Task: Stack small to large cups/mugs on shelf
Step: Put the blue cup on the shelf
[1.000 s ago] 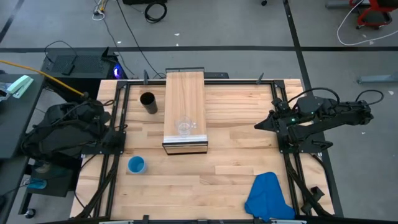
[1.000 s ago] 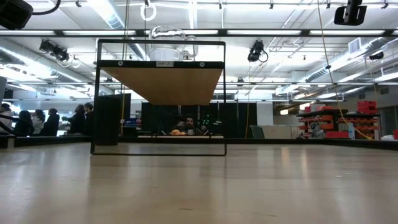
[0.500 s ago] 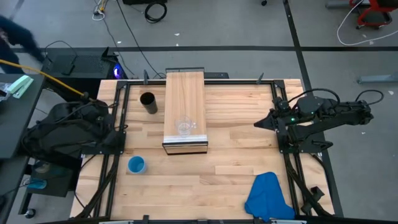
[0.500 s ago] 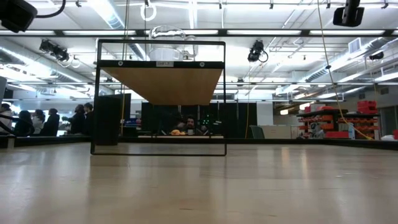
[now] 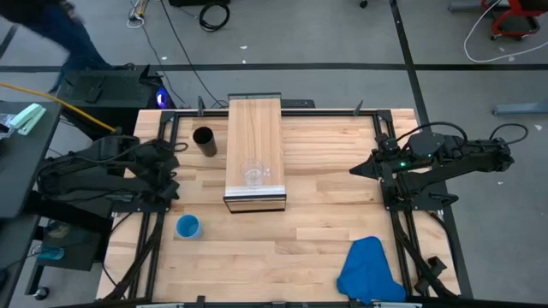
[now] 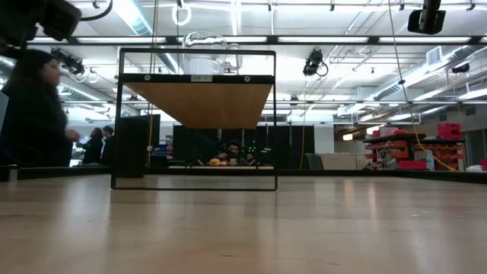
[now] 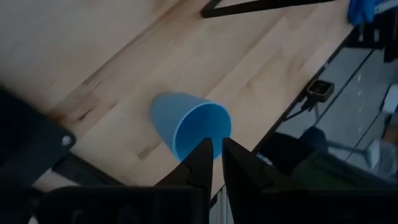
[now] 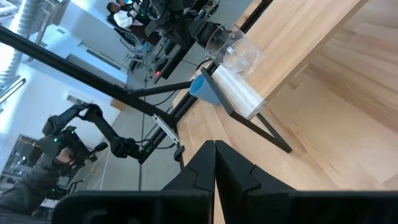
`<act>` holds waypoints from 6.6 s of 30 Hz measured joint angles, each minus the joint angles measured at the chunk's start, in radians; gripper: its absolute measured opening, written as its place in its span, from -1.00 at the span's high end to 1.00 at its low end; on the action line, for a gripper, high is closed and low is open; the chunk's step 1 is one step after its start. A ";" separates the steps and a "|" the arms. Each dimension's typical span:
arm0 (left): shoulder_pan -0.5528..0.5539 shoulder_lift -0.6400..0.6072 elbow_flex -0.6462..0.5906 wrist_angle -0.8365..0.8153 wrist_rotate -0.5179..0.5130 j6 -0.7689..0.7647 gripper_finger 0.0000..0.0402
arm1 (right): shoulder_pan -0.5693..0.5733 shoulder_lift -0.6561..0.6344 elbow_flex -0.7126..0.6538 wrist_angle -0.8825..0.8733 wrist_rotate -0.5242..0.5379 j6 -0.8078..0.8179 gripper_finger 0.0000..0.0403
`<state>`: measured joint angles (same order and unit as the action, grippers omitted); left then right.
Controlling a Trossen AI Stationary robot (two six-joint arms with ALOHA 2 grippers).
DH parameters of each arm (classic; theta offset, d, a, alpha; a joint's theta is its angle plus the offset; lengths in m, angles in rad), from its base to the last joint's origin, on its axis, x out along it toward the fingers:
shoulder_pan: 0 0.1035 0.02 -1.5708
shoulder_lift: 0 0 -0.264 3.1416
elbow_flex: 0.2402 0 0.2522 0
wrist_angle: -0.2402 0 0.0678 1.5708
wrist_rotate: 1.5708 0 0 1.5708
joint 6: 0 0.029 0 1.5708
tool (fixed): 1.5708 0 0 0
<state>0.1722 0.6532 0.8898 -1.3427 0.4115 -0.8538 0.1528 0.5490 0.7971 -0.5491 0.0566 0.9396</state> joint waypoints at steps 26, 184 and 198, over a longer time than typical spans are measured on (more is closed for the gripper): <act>-0.755 0.325 0.000 0.081 -0.394 -0.542 0.88 | 0.000 0.000 0.000 -0.005 0.000 0.000 0.92; 0.053 0.686 1.285 0.107 -0.764 0.141 0.95 | 0.001 0.003 0.000 -0.041 -0.037 -0.024 0.92; 0.270 0.998 1.412 -0.172 -0.448 0.175 0.95 | 0.001 0.003 0.000 -0.041 -0.070 -0.025 0.92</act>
<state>0.4427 1.6508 2.3015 -1.5146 -0.0363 -0.6789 0.1535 0.5518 0.7967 -0.5900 -0.0132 0.9150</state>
